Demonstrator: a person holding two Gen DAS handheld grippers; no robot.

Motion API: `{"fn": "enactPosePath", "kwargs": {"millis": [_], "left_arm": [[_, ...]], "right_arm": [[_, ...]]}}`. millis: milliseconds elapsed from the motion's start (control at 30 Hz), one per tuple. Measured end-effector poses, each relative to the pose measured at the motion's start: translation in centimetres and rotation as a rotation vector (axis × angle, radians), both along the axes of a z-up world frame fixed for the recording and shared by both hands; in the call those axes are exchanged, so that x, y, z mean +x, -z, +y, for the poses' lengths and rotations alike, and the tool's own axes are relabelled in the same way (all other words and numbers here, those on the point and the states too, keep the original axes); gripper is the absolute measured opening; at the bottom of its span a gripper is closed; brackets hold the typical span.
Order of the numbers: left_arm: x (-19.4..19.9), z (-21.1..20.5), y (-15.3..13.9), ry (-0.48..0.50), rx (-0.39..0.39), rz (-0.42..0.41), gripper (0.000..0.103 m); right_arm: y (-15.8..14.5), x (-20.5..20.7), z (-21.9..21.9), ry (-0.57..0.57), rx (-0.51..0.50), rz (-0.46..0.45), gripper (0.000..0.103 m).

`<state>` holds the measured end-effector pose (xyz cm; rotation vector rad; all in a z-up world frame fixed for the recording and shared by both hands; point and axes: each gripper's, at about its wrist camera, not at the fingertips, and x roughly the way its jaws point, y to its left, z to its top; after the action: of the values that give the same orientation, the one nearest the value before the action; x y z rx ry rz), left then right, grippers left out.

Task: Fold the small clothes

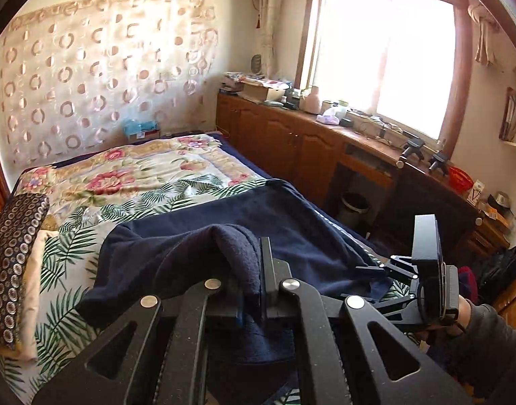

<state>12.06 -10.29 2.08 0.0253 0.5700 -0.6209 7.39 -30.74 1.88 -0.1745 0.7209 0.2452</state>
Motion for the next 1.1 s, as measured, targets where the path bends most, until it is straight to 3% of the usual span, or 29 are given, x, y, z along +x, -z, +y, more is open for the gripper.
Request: {"fn": "enactPosePath", "kwargs": {"millis": [133,300,400,467,633,700,767,833,1100], "left_arm": [[0.3,-0.8,1.7,-0.005,0.049,0.029,0.007],[-0.5,0.1,2.6,0.007,0.051,0.054,0.01],[-1.5,0.5,3.0,0.017,0.045,0.067,0.025],[-1.9,0.1,3.3,0.017,0.05,0.067,0.044],[-2.6,1.0,4.2,-0.017,0.076,0.06,0.05],[-2.6,1.8,4.5,-0.034,0.064,0.068,0.057],[-2.7,2.6,4.8,-0.039,0.037,0.08,0.074],[-2.9,3.4,5.1,-0.067,0.027,0.077,0.08],[-3.4,5.8,6.0,-0.184,0.039,0.05,0.08]], "right_arm": [[0.0,0.0,0.0,0.0,0.002,0.0,0.059],[0.0,0.0,-0.1,0.001,0.007,0.001,0.059],[0.0,0.0,-0.2,0.001,0.007,0.001,0.059],[0.0,0.0,-0.2,0.0,0.007,0.001,0.059],[0.1,0.0,-0.3,0.006,0.01,-0.003,0.059],[-0.1,-0.2,-0.6,0.015,0.023,-0.017,0.059],[-0.3,-0.5,-1.0,0.026,0.041,-0.039,0.059],[-0.3,-0.9,-1.2,0.021,0.049,-0.051,0.059],[-2.3,-2.1,0.8,-0.052,0.1,-0.086,0.059]]}}
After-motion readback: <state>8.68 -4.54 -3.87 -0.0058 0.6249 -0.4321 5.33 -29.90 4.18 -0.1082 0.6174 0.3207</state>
